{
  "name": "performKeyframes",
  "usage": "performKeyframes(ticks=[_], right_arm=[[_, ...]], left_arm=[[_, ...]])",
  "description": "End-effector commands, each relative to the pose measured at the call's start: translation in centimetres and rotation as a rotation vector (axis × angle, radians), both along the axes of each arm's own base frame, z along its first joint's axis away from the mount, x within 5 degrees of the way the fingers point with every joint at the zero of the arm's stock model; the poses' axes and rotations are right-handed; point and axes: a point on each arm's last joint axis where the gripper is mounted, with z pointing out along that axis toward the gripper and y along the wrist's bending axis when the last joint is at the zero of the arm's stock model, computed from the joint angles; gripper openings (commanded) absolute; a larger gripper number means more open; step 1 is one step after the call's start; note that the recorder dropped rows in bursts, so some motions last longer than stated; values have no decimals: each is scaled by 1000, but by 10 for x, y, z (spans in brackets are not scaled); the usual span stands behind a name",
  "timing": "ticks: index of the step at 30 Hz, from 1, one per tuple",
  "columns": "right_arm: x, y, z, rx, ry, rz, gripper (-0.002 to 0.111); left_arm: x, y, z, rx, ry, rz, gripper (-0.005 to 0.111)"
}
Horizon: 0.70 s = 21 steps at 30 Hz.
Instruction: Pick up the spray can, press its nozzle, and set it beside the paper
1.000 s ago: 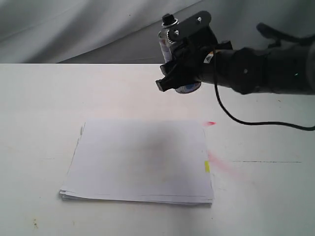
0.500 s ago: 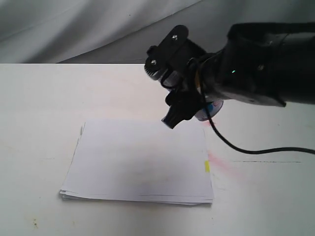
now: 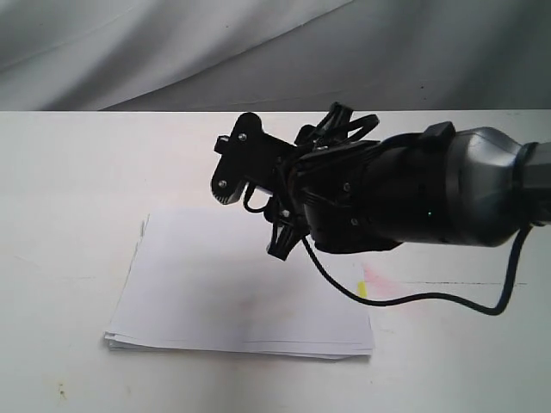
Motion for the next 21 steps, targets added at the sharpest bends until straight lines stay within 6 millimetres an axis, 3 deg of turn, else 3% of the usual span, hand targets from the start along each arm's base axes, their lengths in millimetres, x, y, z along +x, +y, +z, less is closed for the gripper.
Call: performKeyframes(ticks=[1, 21], right_arm=[[3, -5, 7, -48, -65, -34, 0], [3, -5, 8, -59, -75, -30, 0]], left_arm=[[0, 0, -1, 0, -2, -3, 0], [0, 0, -1, 0, -2, -3, 0]])
